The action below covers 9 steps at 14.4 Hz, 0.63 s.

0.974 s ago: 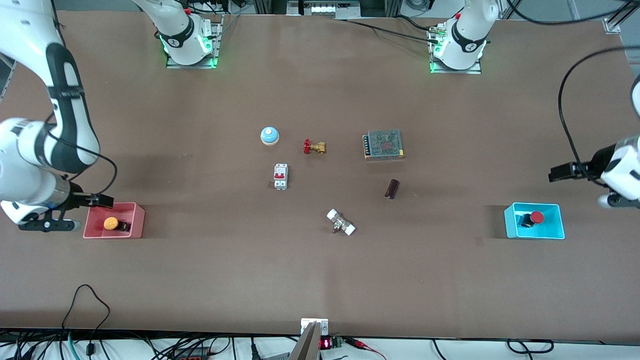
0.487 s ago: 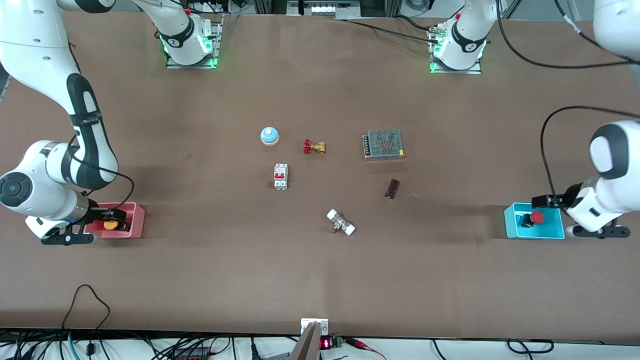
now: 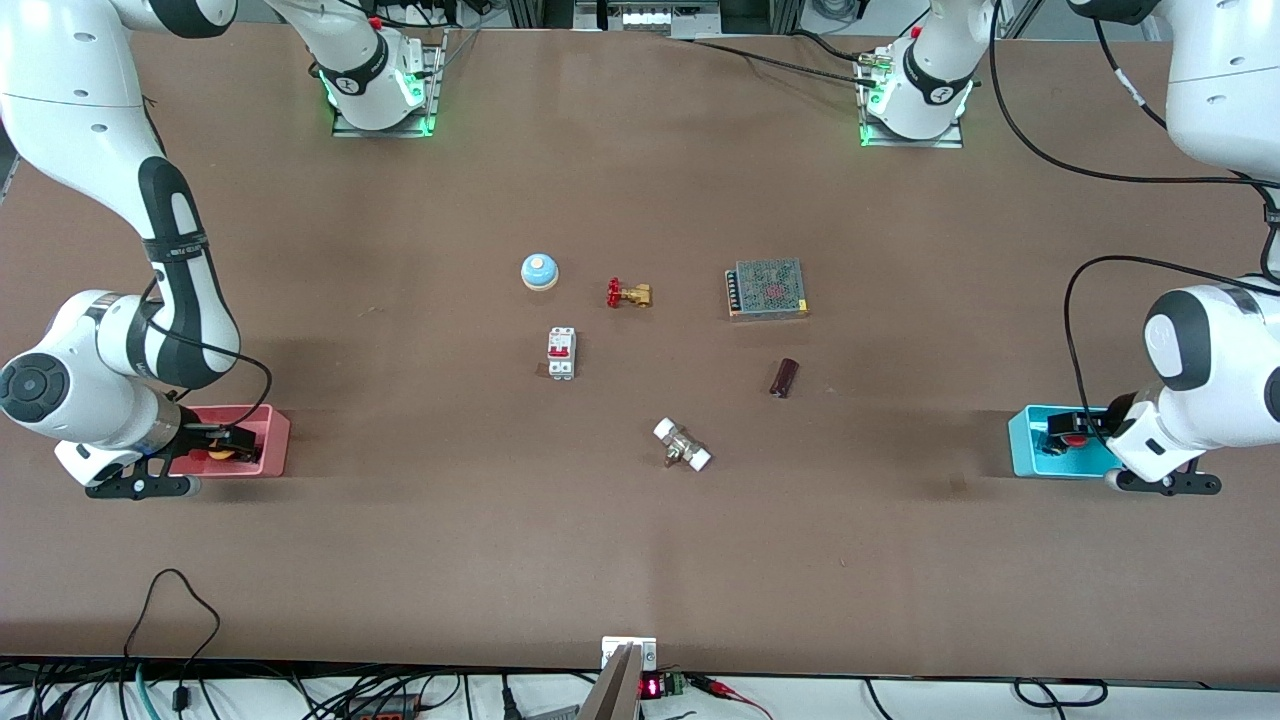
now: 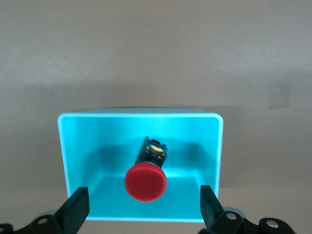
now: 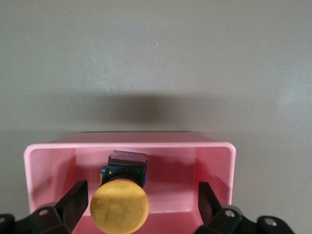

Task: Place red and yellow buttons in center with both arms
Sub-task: 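Lower both grippers into the bins and grasp the yellow and red buttons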

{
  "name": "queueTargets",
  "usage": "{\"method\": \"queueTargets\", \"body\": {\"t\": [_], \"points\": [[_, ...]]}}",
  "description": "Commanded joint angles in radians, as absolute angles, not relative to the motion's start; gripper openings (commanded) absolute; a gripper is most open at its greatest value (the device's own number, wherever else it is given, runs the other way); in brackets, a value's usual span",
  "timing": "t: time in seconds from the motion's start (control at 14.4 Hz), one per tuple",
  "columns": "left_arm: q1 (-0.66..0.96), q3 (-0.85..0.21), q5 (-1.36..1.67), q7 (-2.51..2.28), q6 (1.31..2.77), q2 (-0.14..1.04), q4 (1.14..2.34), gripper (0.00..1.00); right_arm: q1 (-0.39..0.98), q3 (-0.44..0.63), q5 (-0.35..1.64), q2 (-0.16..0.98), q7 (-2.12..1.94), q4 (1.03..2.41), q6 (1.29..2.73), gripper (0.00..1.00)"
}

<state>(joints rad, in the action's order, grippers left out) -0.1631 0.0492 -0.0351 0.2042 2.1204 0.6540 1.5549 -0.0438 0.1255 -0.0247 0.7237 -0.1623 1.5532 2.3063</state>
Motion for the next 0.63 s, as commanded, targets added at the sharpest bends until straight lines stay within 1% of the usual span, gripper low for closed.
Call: {"method": "queueTargets", "body": {"t": [0.0, 0.14, 0.21, 0.28, 0.42, 0.56], "points": [[-0.181, 0.046, -0.046, 0.247, 2.126, 0.687, 1.522, 1.0, -0.057, 0.115, -0.003, 0.735, -0.183, 1.531, 2.303, 1.0], [-0.181, 0.046, -0.045, 0.247, 2.126, 0.69, 1.522, 1.0, -0.057, 0.115, 0.0, 0.735, -0.179, 1.531, 2.303, 0.99], [-0.181, 0.046, -0.041, 0.247, 2.128, 0.695, 1.522, 0.99, -0.057, 0.115, 0.002, 0.735, -0.178, 1.531, 2.303, 0.95], [-0.181, 0.046, -0.035, 0.247, 2.134, 0.696, 1.526, 0.98, -0.057, 0.115, 0.002, 0.736, -0.178, 1.531, 2.303, 0.86], [-0.181, 0.046, -0.034, 0.245, 2.135, 0.701, 1.529, 0.94, -0.057, 0.115, 0.003, 0.735, -0.179, 1.532, 2.301, 0.7], [-0.179, 0.046, -0.031, 0.242, 2.135, 0.701, 1.529, 0.83, -0.055, 0.115, 0.003, 0.733, -0.179, 1.532, 2.298, 0.56]]}}
